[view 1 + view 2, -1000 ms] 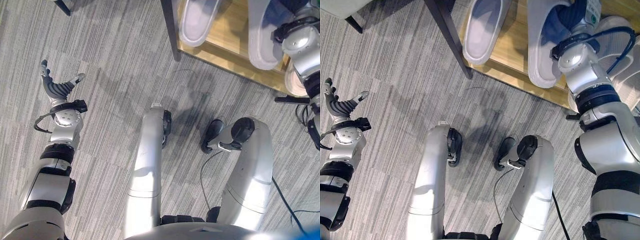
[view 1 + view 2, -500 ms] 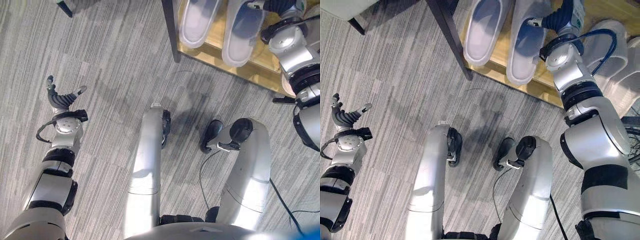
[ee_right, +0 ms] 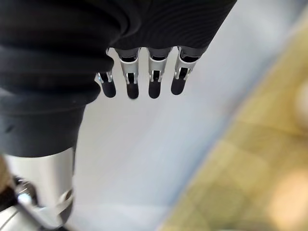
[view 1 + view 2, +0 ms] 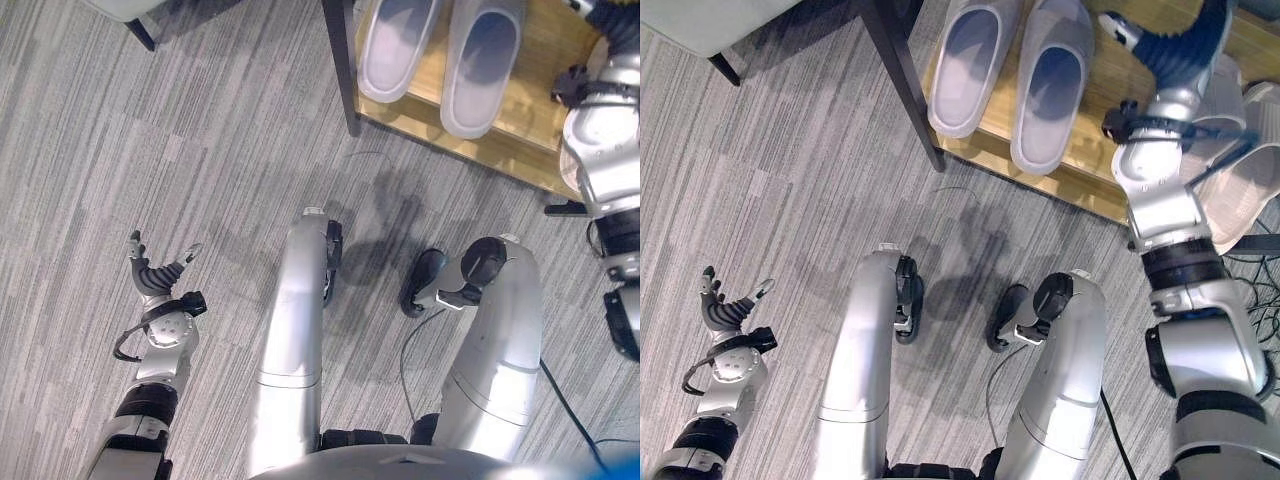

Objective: Arrange the slippers neatly on the shoe rack.

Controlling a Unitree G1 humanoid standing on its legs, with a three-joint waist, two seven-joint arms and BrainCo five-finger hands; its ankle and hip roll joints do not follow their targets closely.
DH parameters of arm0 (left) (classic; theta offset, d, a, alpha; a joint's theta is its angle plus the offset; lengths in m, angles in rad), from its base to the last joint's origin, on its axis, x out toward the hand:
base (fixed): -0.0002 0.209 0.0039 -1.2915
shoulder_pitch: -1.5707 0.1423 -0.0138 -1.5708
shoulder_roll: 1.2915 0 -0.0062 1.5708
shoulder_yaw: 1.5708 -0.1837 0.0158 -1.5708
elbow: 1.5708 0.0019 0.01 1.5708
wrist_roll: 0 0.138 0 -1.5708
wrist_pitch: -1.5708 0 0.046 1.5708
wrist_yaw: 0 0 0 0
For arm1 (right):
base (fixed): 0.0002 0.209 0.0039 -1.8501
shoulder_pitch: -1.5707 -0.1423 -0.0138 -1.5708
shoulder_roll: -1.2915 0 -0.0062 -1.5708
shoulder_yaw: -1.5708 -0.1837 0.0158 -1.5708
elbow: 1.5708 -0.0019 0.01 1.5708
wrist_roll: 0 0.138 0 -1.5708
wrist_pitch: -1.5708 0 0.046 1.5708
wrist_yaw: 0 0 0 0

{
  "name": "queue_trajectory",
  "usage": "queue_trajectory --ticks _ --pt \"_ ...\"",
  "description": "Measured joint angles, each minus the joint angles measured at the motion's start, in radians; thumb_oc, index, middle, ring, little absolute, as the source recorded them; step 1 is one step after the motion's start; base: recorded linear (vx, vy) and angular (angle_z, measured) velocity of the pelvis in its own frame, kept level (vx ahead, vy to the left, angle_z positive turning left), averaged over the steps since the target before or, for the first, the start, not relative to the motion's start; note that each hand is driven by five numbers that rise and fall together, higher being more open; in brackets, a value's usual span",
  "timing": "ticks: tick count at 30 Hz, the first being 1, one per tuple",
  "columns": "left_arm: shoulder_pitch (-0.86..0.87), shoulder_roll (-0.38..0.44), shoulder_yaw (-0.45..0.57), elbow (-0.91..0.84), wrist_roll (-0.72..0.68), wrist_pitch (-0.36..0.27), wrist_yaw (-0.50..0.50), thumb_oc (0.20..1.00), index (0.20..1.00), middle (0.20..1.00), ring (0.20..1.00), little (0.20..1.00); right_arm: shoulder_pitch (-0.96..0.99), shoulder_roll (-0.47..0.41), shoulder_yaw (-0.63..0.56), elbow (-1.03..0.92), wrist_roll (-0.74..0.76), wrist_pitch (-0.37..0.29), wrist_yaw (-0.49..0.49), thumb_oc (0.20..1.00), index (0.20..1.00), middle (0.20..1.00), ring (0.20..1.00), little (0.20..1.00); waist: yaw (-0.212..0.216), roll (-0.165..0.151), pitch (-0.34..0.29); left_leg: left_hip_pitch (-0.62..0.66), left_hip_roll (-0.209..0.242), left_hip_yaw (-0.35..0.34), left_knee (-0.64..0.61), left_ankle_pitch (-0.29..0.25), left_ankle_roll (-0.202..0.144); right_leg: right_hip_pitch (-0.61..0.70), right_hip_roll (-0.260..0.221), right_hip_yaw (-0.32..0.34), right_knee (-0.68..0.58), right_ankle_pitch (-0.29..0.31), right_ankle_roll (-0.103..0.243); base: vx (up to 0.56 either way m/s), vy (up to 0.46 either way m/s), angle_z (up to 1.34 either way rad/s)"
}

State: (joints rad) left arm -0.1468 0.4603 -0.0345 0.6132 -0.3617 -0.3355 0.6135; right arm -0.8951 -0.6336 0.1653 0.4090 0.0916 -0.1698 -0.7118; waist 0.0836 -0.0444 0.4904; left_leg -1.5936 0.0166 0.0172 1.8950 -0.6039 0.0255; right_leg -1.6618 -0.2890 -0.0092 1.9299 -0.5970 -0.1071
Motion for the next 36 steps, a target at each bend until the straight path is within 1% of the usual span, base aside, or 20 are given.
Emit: queue_trajectory --ticks 2,3,4,5,6,7,8,10,12,13,17,21,22,23,24,25,27,30,31,36 --pt "0.003 -0.019 0.000 -0.002 -0.001 0.002 0.004 1.000 1.000 1.000 1.000 1.000 0.073 0.045 -0.007 -0.033 -0.002 0.000 -0.002 1.000 1.000 1.000 1.000 1.000 0.001 0.002 -0.001 0.004 0.000 -0.005 0.025 -0.016 -0.002 0.001 0.001 0.000 0.024 -0.011 -0.010 0.04 -0.015 -0.04" --pt "0.004 -0.022 -0.002 0.001 0.000 0.003 0.005 1.000 1.000 1.000 1.000 1.000 0.098 0.067 -0.011 -0.052 -0.009 0.002 -0.002 1.000 1.000 1.000 1.000 1.000 -0.003 0.005 -0.002 0.004 0.001 -0.007 0.042 -0.019 -0.003 0.001 0.001 0.003 0.043 -0.017 0.003 0.03 -0.012 -0.04" --pt "0.012 -0.025 -0.001 0.047 -0.002 0.007 0.025 1.000 1.000 1.000 1.000 1.000 0.193 0.190 -0.046 -0.201 -0.031 -0.008 -0.015 1.000 1.000 1.000 1.000 1.000 -0.012 0.024 -0.013 0.003 -0.003 -0.025 0.164 -0.082 -0.017 -0.004 0.004 0.012 0.155 -0.070 -0.004 0.02 -0.012 -0.05" --pt "0.015 -0.050 -0.001 0.043 -0.010 0.006 0.026 1.000 1.000 1.000 1.000 1.000 0.208 0.224 -0.030 -0.205 -0.038 -0.012 -0.016 1.000 1.000 1.000 1.000 1.000 -0.022 0.045 -0.025 -0.027 -0.002 -0.035 0.207 -0.090 -0.017 -0.033 0.005 0.015 0.191 -0.071 0.008 0.02 -0.030 -0.08" --pt "0.022 -0.062 -0.001 0.032 -0.011 0.005 0.026 1.000 1.000 1.000 1.000 1.000 0.221 0.221 -0.019 -0.207 -0.039 -0.012 -0.014 1.000 1.000 1.000 1.000 1.000 -0.021 0.049 -0.026 -0.036 -0.001 -0.034 0.229 -0.090 -0.018 -0.044 0.005 0.021 0.217 -0.072 0.009 0.04 -0.018 0.04" --pt "0.059 -0.086 0.002 -0.015 -0.021 0.004 0.028 1.000 1.000 1.000 1.000 1.000 0.266 0.208 0.006 -0.237 -0.039 -0.012 -0.001 1.000 1.000 1.000 1.000 1.000 -0.023 0.051 -0.025 -0.033 -0.003 -0.031 0.295 -0.124 -0.014 -0.045 0.007 0.052 0.288 -0.106 0.025 0.01 -0.001 0.06" --pt "0.084 -0.108 -0.004 -0.025 -0.020 0.002 0.029 1.000 1.000 1.000 1.000 1.000 0.271 0.202 0.036 -0.236 -0.040 -0.013 0.010 1.000 1.000 1.000 1.000 1.000 -0.026 0.054 -0.027 -0.032 -0.005 -0.038 0.344 -0.152 -0.026 -0.047 0.012 0.058 0.333 -0.134 0.022 0.00 -0.001 -0.13" --pt "0.086 -0.110 -0.030 -0.008 -0.021 0.005 0.029 1.000 1.000 1.000 1.000 1.000 0.262 0.190 0.077 -0.229 -0.059 -0.014 0.030 1.000 1.000 1.000 1.000 1.000 -0.033 0.051 -0.025 -0.048 -0.002 -0.055 0.341 -0.157 -0.036 -0.065 0.007 0.042 0.322 -0.125 0.043 -0.02 -0.002 -0.18" --pt "0.136 -0.100 -0.027 -0.141 -0.019 0.004 0.029 1.000 1.000 1.000 1.000 1.000 0.273 0.191 0.077 -0.226 -0.059 -0.014 0.036 1.000 1.000 1.000 1.000 1.000 -0.043 0.049 -0.024 -0.035 -0.003 -0.052 0.336 -0.161 -0.041 -0.051 0.008 0.042 0.321 -0.137 0.025 -0.01 0.005 0.03" --pt "0.128 -0.097 -0.023 -0.160 -0.019 -0.003 0.029 1.000 1.000 1.000 1.000 1.000 0.271 0.196 0.079 -0.224 -0.059 -0.014 0.042 1.000 1.000 1.000 1.000 1.000 -0.038 0.048 -0.022 -0.024 -0.003 -0.050 0.332 -0.169 -0.043 -0.045 0.009 0.042 0.318 -0.140 0.017 0.00 0.000 0.00" --pt "0.089 -0.083 -0.002 -0.160 -0.019 0.000 0.029 1.000 1.000 1.000 1.000 1.000 0.261 0.197 0.082 -0.224 -0.066 -0.013 0.054 1.000 1.000 1.000 1.000 1.000 -0.039 0.039 0.015 0.010 -0.002 -0.051 0.309 -0.172 -0.044 -0.006 0.009 0.035 0.296 -0.145 0.015 0.00 -0.002 -0.01" --pt "0.071 -0.077 -0.002 -0.153 -0.009 0.005 0.055 1.000 1.000 1.000 1.000 1.000 0.271 0.226 0.083 -0.258 -0.067 -0.014 0.065 1.000 1.000 1.000 1.000 1.000 -0.041 0.027 0.026 0.015 0.001 -0.052 0.299 -0.172 -0.044 0.002 0.009 0.031 0.284 -0.147 0.020 0.00 0.000 0.00" --pt "0.065 -0.075 0.004 -0.133 -0.011 0.005 0.057 1.000 1.000 1.000 1.000 1.000 0.265 0.220 0.080 -0.253 -0.066 -0.013 0.072 1.000 1.000 1.000 1.000 1.000 -0.041 0.022 0.029 0.015 0.002 -0.052 0.299 -0.173 -0.043 0.002 0.009 0.031 0.284 -0.147 0.020 0.00 0.000 0.00" --pt "0.029 -0.082 0.020 0.029 -0.014 -0.025 0.039 1.000 1.000 1.000 1.000 1.000 0.248 0.222 0.078 -0.247 -0.065 -0.014 0.073 1.000 1.000 1.000 1.000 1.000 -0.039 0.018 0.033 0.018 0.002 -0.053 0.299 -0.176 -0.045 0.003 0.010 0.030 0.284 -0.148 0.017 0.03 -0.010 -0.04" --pt "-0.095 -0.094 0.038 0.269 -0.085 0.004 0.047 1.000 1.000 1.000 1.000 1.000 0.199 0.226 0.118 -0.227 -0.054 -0.015 0.071 1.000 1.000 1.000 1.000 1.000 -0.052 0.010 0.035 0.024 0.006 -0.054 0.298 -0.178 -0.048 0.008 0.015 0.028 0.281 -0.149 0.018 0.02 0.007 -0.10" --pt "-0.168 -0.094 0.042 0.369 -0.106 0.016 0.046 1.000 1.000 1.000 1.000 1.000 0.175 0.234 0.146 -0.231 -0.055 -0.032 0.081 1.000 1.000 1.000 1.000 1.000 -0.046 0.002 0.040 0.029 0.013 -0.056 0.298 -0.179 -0.046 0.011 0.020 0.026 0.280 -0.147 0.021 0.02 0.003 -0.09" --pt "-0.202 -0.093 0.036 0.335 -0.106 0.004 0.039 1.000 1.000 1.000 1.000 1.000 0.177 0.246 0.159 -0.232 -0.051 -0.049 0.082 1.000 1.000 1.000 1.000 1.000 -0.062 -0.008 0.043 0.031 0.017 -0.054 0.298 -0.184 -0.038 0.016 0.020 0.026 0.277 -0.146 0.018 0.00 0.005 -0.04" --pt "-0.282 -0.058 0.040 0.437 -0.125 0.002 0.037 1.000 1.000 1.000 1.000 1.000 0.191 0.311 0.170 -0.209 -0.013 -0.056 0.086 1.000 1.000 1.000 1.000 1.000 -0.090 -0.016 0.047 0.043 0.020 -0.052 0.299 -0.189 -0.038 0.027 0.020 0.026 0.274 -0.146 0.019 0.00 0.008 -0.04" --pt "-0.282 -0.042 0.045 0.433 -0.130 0.001 0.037 1.000 1.000 1.000 1.000 1.000 0.192 0.318 0.186 -0.208 0.004 -0.057 0.094 1.000 1.000 1.000 1.000 1.000 -0.098 -0.016 0.047 0.043 0.022 -0.051 0.299 -0.190 -0.037 0.027 0.023 0.027 0.274 -0.146 0.019 0.00 0.008 -0.04" --pt "-0.258 -0.039 0.046 0.426 -0.130 0.001 0.025 1.000 1.000 1.000 1.000 1.000 0.228 0.318 0.194 -0.210 0.022 -0.057 0.100 1.000 1.000 1.000 1.000 1.000 -0.098 -0.016 0.047 0.046 0.025 -0.052 0.307 -0.193 -0.037 0.027 0.026 0.027 0.279 -0.147 0.020 0.00 0.001 -0.01"
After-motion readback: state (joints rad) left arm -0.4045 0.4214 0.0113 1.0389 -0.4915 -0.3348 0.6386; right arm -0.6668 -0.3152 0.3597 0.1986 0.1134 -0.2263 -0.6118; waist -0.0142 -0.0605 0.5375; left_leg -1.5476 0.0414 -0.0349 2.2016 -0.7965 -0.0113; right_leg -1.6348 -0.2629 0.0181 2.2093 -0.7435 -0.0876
